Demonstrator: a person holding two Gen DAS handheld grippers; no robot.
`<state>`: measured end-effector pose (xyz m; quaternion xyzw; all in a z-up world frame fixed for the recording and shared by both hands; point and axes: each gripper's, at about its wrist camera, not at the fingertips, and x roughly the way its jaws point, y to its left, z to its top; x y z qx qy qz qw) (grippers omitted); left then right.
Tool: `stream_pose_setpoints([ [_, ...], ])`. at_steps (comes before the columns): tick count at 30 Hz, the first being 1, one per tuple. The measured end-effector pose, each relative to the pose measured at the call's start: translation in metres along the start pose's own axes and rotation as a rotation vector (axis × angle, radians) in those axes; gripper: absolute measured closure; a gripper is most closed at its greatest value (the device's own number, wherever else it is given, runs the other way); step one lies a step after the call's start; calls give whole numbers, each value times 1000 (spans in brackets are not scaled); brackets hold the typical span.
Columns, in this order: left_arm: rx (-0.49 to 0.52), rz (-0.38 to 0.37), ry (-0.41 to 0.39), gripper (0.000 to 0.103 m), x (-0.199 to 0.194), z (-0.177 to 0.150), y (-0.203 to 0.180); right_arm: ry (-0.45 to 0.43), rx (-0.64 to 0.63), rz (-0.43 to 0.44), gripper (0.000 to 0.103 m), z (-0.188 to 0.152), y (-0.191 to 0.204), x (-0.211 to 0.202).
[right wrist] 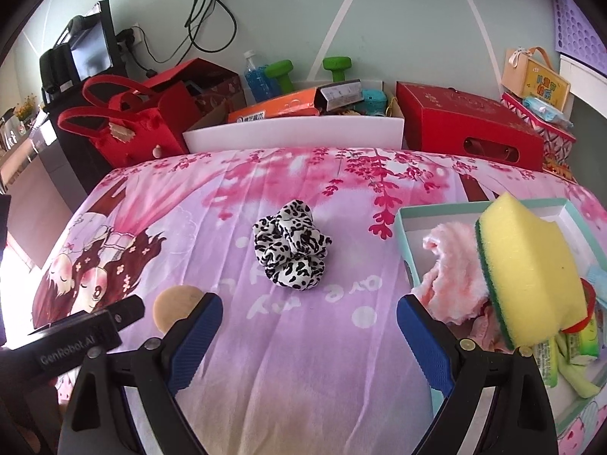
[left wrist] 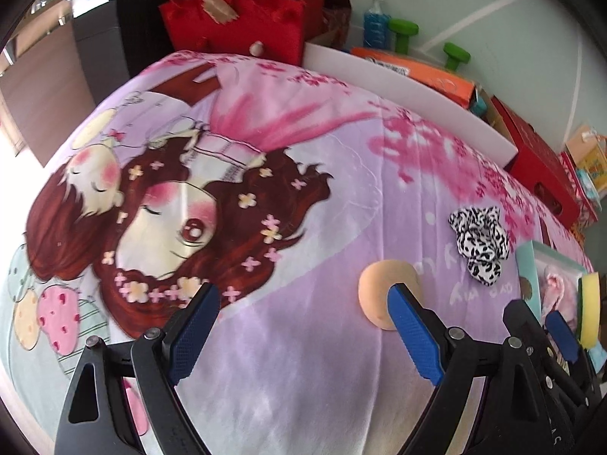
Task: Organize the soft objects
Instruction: 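Move both tools back toward the scrunchie and tan makeup puff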
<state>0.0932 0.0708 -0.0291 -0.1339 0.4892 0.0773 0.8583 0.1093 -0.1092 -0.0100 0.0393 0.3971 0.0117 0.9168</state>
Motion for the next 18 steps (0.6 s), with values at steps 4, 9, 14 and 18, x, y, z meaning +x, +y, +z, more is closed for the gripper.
stream_pose_setpoints([
  [4, 26, 2, 27, 13, 11, 0, -6, 5, -2, -8, 8, 1, 1, 6],
  [9, 56, -1, 35, 13, 19, 1, -9, 5, -3, -21, 9, 1, -1, 6],
  [14, 100, -30, 42, 13, 20, 0, -16, -13, 8, -13, 9, 4, -7, -3],
  [18, 147, -53, 40, 13, 17, -2, -25, -18, -19, -26, 10, 9, -4, -7],
])
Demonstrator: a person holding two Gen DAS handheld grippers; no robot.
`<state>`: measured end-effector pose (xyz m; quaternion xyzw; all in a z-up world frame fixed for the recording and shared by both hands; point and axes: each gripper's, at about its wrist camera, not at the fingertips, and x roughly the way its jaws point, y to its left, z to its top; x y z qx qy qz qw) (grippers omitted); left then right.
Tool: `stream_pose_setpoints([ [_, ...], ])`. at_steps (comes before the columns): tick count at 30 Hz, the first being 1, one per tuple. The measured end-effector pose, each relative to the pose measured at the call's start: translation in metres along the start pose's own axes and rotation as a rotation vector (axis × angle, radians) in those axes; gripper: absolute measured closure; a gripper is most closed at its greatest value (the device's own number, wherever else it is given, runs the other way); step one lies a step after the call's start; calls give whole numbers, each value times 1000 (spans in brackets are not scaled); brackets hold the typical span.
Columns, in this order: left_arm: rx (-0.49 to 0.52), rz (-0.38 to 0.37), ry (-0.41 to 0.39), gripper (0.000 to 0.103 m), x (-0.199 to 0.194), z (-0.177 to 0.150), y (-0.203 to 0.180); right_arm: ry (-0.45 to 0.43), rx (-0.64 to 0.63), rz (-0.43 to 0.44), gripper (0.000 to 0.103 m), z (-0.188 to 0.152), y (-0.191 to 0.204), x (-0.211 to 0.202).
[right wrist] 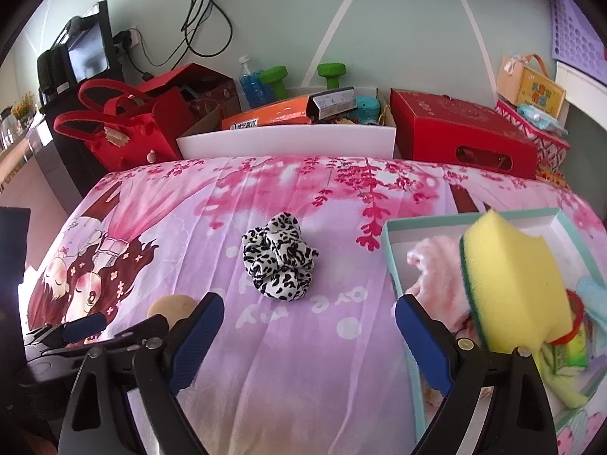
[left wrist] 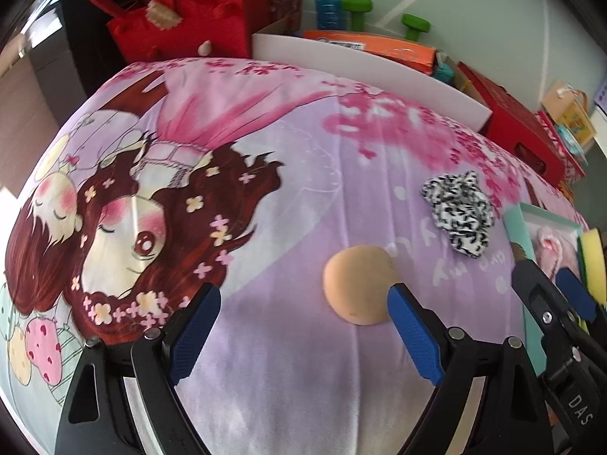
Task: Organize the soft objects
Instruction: 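Move both tools back toward the scrunchie and tan makeup puff, then grasp the black-white scrunchie with the right gripper while the left gripper grasps the tan puff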
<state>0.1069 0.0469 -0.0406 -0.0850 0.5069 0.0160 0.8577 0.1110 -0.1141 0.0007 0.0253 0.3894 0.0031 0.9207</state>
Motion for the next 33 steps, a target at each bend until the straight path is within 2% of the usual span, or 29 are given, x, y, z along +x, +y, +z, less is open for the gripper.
stream_pose_setpoints([
  [9, 69, -41, 8, 13, 5, -1, -15, 2, -32, 2, 13, 7, 5, 2],
  [16, 109, -33, 6, 14, 13, -2, -24, 23, -49, -11, 15, 8, 4, 13],
  [22, 113, -46, -6, 30, 13, -1, -25, 50, -42, 18, 15, 9, 3, 25],
  [27, 102, -61, -14, 50, 14, 0, -24, 64, -46, 23, 18, 9, 3, 34],
  [33, 83, -90, -27, 54, 14, 3, -22, 71, -54, 42, 22, 12, 6, 42],
])
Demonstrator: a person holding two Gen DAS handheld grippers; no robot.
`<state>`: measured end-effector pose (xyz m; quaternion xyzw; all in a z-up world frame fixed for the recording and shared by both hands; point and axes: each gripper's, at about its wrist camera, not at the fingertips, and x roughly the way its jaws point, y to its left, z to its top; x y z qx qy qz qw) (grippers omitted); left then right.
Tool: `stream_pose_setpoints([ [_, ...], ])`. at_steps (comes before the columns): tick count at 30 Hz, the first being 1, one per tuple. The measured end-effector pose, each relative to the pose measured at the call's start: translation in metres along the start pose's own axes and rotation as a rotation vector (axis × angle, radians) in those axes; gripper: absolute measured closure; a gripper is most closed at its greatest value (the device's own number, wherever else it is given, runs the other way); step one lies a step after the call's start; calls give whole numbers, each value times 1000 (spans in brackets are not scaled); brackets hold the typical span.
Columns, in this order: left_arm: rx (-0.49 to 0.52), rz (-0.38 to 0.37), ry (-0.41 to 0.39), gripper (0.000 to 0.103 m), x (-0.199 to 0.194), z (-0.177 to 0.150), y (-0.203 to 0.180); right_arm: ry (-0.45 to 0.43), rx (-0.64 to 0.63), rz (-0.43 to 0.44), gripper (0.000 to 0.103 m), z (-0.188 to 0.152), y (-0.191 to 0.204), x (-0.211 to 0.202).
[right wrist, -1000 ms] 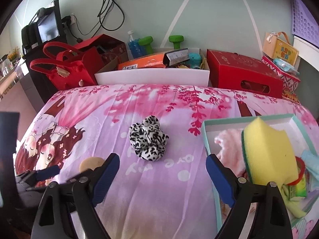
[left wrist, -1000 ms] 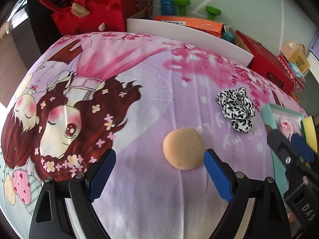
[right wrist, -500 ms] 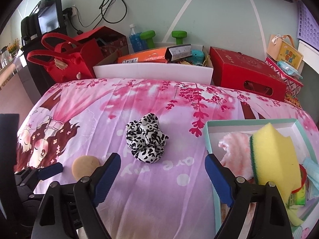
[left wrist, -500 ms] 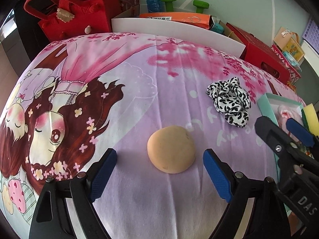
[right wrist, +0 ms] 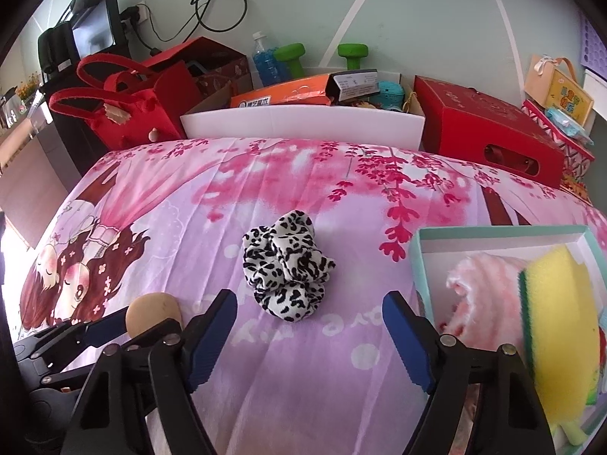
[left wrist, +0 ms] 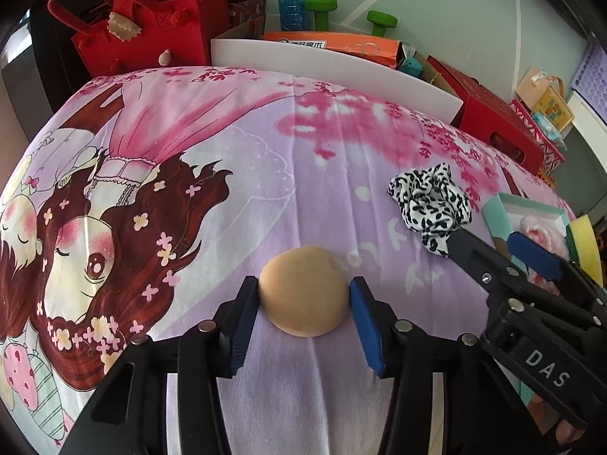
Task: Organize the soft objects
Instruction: 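Grasp the black-white scrunchie with the right gripper while the left gripper grasps the tan puff, then carry the scrunchie and puff over the white tray with both grippers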
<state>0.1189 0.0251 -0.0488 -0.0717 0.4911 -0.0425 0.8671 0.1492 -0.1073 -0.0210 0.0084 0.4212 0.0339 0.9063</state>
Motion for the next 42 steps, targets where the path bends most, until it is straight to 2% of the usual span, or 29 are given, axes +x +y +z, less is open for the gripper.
stream_pose_setpoints([
  [6, -29, -15, -5, 54, 0, 3, 6, 4, -2, 18, 24, 3, 1, 7],
  [11, -50, 37, -18, 54, -6, 4, 14, 15, -9, 19, 34, 2, 1, 15],
  [15, -85, 45, -24, 54, -7, 5, 24, 24, -20, 22, 40, 3, 4, 21],
  [17, -86, 59, -26, 54, -8, 6, 25, 26, -22, 23, 48, 3, 4, 23],
  [21, -89, 55, -32, 54, -10, 7, 26, 26, -21, 38, 54, 2, 6, 26],
  [31, -93, 56, -24, 54, -9, 7, 26, 36, -6, 54, 83, -1, 5, 31],
  [42, -95, 51, -47, 54, -17, 8, 21, -13, 7, 44, 86, 3, -1, -3],
])
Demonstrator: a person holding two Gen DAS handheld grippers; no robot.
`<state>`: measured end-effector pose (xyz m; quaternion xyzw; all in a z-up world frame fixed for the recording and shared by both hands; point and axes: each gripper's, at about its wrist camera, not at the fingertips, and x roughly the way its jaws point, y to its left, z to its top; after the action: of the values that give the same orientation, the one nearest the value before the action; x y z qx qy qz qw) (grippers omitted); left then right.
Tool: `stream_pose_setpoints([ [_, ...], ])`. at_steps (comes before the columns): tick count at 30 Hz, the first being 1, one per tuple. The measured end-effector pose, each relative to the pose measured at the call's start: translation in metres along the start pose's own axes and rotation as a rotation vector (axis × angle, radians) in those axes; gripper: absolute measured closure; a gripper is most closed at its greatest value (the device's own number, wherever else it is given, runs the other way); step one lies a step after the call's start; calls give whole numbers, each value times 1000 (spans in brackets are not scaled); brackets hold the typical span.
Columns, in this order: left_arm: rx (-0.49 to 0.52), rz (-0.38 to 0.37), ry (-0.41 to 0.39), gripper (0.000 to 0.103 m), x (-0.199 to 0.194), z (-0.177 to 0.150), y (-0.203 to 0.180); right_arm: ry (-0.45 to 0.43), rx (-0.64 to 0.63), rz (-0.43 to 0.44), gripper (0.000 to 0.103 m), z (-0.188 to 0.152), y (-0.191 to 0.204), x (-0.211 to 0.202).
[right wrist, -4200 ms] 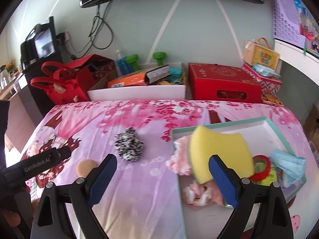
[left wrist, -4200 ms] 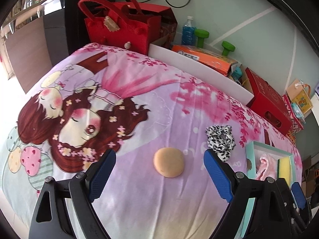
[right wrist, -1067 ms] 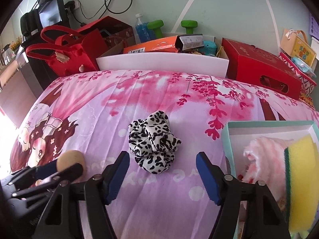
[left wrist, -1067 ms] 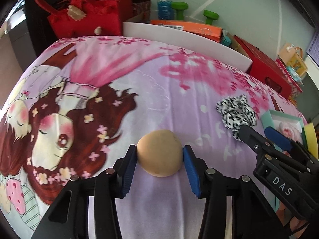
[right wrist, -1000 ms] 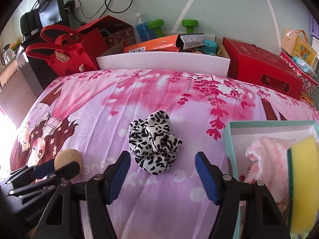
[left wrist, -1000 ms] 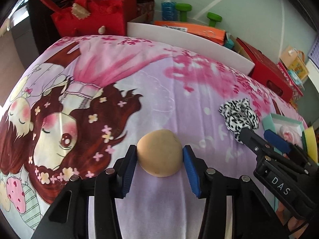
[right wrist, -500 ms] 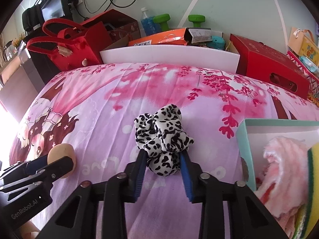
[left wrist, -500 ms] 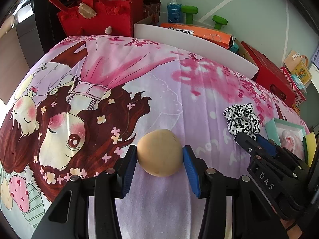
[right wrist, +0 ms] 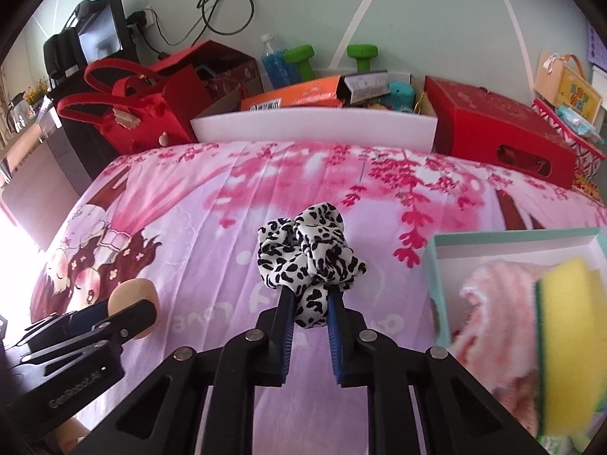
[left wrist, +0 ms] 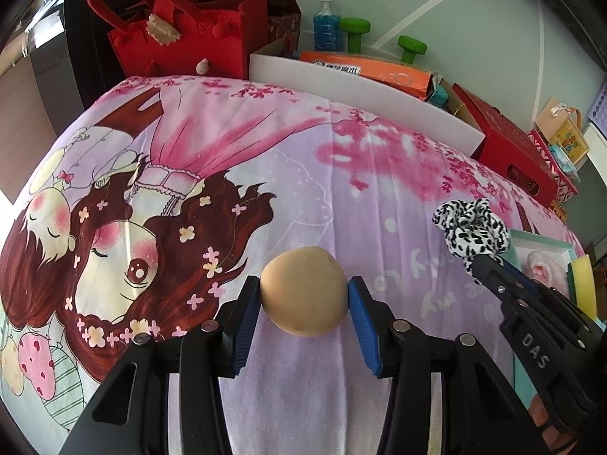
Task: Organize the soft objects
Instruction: 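Carry the scrunchie and puff over the white tray with both grippers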
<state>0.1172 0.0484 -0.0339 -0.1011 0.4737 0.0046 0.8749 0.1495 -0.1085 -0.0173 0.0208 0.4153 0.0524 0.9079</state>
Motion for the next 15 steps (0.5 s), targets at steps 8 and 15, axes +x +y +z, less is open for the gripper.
stream_pose_setpoints([
  [8, 31, -9, -32, 54, -18, -4, -18, -44, 4, -31, 86, -3, -6, -41],
  [15, 64, -32, -69, 54, -40, -6, -39, -70, 17, -69, 85, -16, -16, -74],
])
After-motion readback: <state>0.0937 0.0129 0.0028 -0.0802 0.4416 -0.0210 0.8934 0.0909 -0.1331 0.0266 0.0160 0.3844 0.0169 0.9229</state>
